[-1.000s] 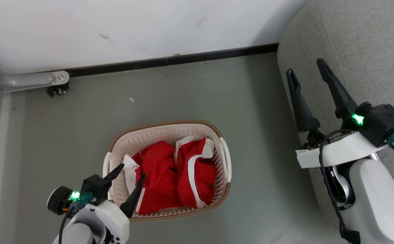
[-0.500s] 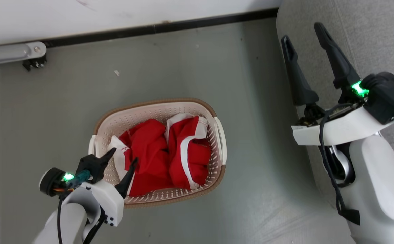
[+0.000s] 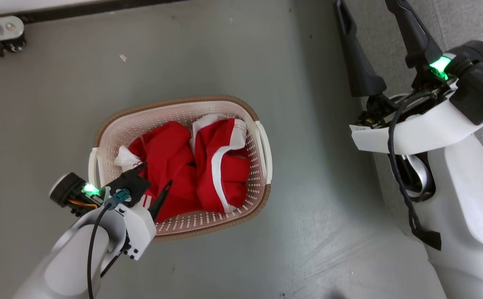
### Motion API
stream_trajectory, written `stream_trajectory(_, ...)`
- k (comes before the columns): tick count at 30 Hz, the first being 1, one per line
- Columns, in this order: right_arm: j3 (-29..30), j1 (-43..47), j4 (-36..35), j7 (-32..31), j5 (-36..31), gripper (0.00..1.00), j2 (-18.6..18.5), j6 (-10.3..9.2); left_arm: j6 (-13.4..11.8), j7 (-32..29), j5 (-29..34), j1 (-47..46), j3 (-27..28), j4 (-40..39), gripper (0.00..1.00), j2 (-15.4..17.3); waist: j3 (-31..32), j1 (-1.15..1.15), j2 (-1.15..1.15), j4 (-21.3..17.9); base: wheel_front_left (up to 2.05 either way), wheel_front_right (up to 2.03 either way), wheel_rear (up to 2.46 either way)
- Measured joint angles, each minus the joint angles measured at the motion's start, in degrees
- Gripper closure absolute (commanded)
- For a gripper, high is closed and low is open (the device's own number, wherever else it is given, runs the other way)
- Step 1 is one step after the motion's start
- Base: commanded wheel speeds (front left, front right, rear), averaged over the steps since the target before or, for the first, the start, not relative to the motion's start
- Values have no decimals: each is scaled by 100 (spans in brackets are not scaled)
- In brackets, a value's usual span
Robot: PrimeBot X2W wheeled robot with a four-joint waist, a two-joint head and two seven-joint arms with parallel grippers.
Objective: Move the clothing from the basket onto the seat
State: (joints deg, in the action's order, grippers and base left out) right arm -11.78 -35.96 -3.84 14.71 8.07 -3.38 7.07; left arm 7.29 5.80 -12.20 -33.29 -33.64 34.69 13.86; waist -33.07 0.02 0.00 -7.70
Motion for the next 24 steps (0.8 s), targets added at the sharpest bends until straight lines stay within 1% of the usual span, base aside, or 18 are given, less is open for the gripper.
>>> stream_trajectory(4, -70, -160, -46, 0, 3, 0, -2, 0, 0, -56, 229, -148, -126, 68, 0, 108, -168, 0, 0, -44, 0, 0, 0)
stream_trajectory(9, -209, -378, -119, 0, 33, 0, -4, 0, 0, -123, 417, -297, -207, 148, 0, 126, -369, 0, 0, -102, 0, 0, 0)
stream_trajectory(24, -553, -929, -286, 1, 302, 0, -12, 0, -2, -322, 486, -673, -238, 279, 0, 66, -920, 0, 0, -292, 0, 0, 0)
